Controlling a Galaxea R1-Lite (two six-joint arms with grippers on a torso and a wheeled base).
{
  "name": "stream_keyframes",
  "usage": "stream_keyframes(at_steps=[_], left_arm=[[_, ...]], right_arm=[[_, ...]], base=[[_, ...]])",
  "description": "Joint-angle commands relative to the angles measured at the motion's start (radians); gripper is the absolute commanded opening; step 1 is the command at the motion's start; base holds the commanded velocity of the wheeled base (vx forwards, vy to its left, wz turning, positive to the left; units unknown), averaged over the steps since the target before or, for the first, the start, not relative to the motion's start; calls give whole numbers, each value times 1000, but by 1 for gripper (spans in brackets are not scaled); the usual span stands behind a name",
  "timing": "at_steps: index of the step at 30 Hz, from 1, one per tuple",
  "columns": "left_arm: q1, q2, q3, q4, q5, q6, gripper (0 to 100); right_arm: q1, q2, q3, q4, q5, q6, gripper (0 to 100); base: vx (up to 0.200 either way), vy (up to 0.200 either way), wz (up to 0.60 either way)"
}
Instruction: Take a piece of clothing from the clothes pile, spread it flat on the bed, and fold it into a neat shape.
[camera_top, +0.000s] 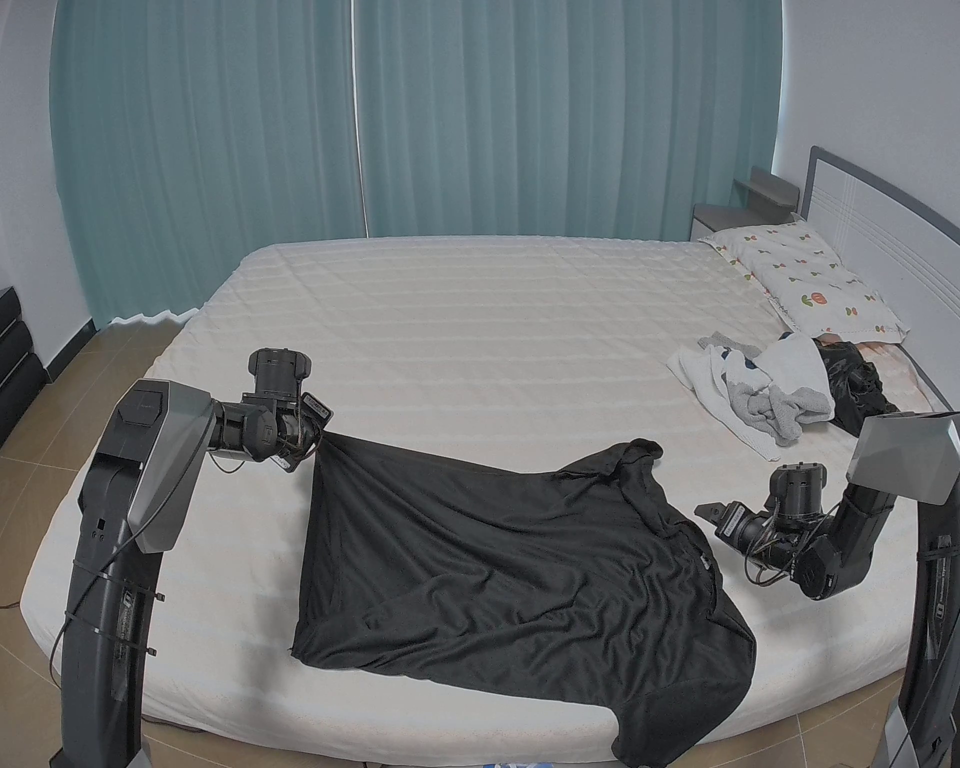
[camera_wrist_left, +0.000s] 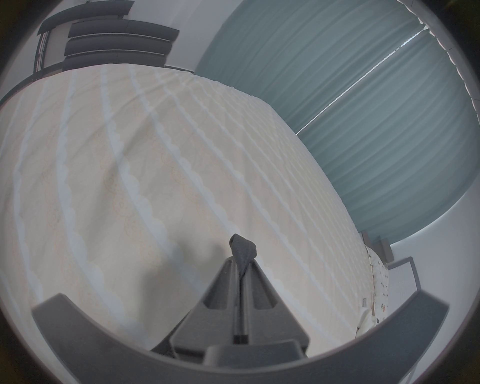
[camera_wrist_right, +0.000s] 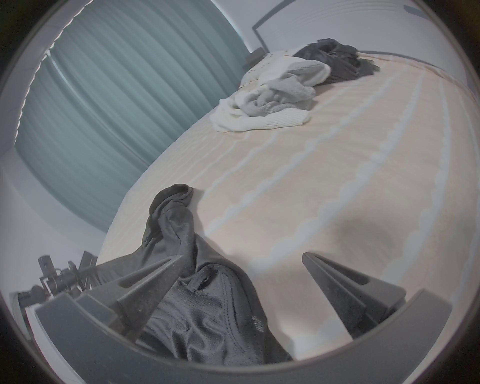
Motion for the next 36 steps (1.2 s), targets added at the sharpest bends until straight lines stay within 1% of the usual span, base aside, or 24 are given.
stream_keyframes(at_steps=[1,4,6,7,8,10,11,12,13,14,16,20,28,30,36], left_arm=[[10,32,-24,5,6,-1,0],[10,32,-18,6,5,-3,0],[8,30,-16,12,3,-3,0],[8,30,-16,14,3,-4,0],[7,32,-16,20,3,-3,0],[7,29,-13,26,2,-4,0],[7,29,-13,26,2,-4,0],[7,29,-13,32,0,-4,0],[7,29,-13,34,0,-4,0],[7,29,-13,35,0,-4,0],[7,29,-13,37,0,-6,0],[7,29,-12,37,0,-6,0],[7,27,-12,51,0,-6,0],[7,27,-12,52,-1,-6,0],[7,27,-12,52,-1,-6,0]], right_arm=[[37,9,-38,7,-2,-31,100],[71,14,-78,39,-6,-100,100],[97,20,-113,82,-29,-142,100],[102,21,-119,88,-35,-148,100],[123,31,-166,127,-63,-176,100],[143,55,-230,174,-92,-219,100],[143,55,-230,174,-92,-219,100],[154,77,-288,226,-115,-251,100],[154,81,-297,235,-120,-255,100],[158,106,-343,277,-146,-269,100],[160,115,-357,286,-152,-274,100],[164,150,-406,326,-158,-337,100],[175,143,-425,306,-155,-354,100],[180,138,-426,298,-155,-369,100],[181,106,-409,272,-153,-374,100]], base=[[0,0,0],[0,0,0],[0,0,0],[0,0,0],[0,0,0],[0,0,0],[0,0,0],[0,0,0],[0,0,0],[0,0,0],[0,0,0],[0,0,0],[0,0,0],[0,0,0],[0,0,0]])
